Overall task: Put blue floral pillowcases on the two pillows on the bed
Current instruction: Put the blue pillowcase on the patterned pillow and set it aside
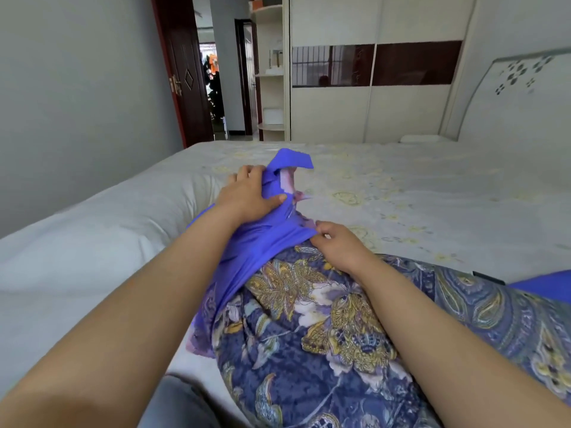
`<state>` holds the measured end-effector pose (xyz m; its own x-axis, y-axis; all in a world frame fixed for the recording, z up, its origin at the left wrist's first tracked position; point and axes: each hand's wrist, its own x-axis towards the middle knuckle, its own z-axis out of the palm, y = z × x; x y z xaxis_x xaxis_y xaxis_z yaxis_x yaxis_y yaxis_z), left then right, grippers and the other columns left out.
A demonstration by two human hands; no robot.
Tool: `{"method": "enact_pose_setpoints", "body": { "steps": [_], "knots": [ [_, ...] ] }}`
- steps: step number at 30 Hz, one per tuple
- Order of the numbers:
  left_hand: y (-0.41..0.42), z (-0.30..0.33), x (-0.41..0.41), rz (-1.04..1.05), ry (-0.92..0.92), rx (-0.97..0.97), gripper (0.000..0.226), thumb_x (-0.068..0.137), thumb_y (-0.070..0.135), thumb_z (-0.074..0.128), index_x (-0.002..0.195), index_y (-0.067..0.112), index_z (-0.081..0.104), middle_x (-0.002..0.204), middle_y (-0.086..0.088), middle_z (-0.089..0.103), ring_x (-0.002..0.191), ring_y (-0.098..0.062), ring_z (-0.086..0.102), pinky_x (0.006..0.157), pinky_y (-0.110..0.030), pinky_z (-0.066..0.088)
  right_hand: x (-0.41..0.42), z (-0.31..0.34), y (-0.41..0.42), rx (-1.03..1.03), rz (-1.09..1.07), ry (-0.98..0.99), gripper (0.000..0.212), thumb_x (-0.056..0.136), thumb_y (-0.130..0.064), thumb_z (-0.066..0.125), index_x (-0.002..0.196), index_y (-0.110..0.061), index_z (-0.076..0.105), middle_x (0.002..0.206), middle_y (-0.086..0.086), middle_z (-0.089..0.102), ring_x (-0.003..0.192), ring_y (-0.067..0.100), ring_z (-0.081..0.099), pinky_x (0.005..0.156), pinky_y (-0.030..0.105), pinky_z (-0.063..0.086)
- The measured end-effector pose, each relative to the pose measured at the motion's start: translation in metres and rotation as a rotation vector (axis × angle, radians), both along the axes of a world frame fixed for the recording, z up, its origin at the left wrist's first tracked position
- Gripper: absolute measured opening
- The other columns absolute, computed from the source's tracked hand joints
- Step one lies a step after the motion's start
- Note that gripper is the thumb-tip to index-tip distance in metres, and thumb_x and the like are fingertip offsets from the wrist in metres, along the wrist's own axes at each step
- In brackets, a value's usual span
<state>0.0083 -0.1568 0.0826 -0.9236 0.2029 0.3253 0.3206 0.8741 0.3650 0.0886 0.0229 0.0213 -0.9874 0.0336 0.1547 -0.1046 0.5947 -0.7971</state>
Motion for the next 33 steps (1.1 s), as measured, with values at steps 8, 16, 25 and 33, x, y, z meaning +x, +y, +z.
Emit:
{"method": "enact_pose_setpoints", "body": {
  "steps": [8, 16, 25, 33],
  "knots": [
    [-0.031, 0.018, -0.019, 0.143, -0.201, 0.621, 0.038, 0.096, 0.025, 0.039, 0.108, -0.002, 0.063, 0.116, -0.019, 0.062, 0.106, -0.032, 0.059, 0.087, -0.034, 0.045, 0.022, 0.025, -0.008, 0.279, 0.171, 0.012, 0.025, 0.099, -0.029, 0.041, 0.078, -0.018, 0.046, 0.064, -0.005, 0.043, 0.054, 0.009, 0.038, 0.048, 0.024, 0.027],
    [-0.031, 0.023, -0.001, -0.109, -0.282, 0.281, 0.049, 0.094, 0.057, 0.038, 0.107, 0.017, 0.062, 0.099, -0.003, 0.062, 0.092, -0.021, 0.059, 0.082, -0.028, 0.043, -0.011, 0.046, -0.011, 0.245, 0.311, -0.148, 0.026, 0.088, -0.008, 0.058, 0.112, -0.017, 0.06, 0.099, 0.004, 0.063, 0.089, 0.016, 0.057, 0.079, 0.023, 0.045],
    [-0.034, 0.028, -0.01, -0.102, -0.072, 0.421, 0.022, 0.093, 0.015, 0.049, 0.098, 0.001, 0.064, 0.095, -0.009, 0.066, 0.083, -0.019, 0.056, 0.066, -0.027, 0.043, -0.06, 0.031, 0.016, 0.433, 0.241, -0.147, 0.028, 0.097, -0.022, 0.049, 0.122, -0.015, 0.059, 0.13, 0.007, 0.056, 0.114, 0.021, 0.052, 0.095, 0.028, 0.039],
    [-0.059, 0.03, -0.032, 0.242, 0.025, 0.583, 0.03, 0.098, 0.013, 0.043, 0.119, -0.003, 0.057, 0.122, -0.02, 0.059, 0.115, -0.03, 0.055, 0.08, -0.031, 0.038, -0.028, 0.043, -0.026, 0.062, 0.284, 0.161, 0.031, 0.098, -0.027, 0.046, 0.082, -0.005, 0.06, 0.069, 0.002, 0.051, 0.059, 0.002, 0.044, 0.058, 0.021, 0.034]
  ]
}}
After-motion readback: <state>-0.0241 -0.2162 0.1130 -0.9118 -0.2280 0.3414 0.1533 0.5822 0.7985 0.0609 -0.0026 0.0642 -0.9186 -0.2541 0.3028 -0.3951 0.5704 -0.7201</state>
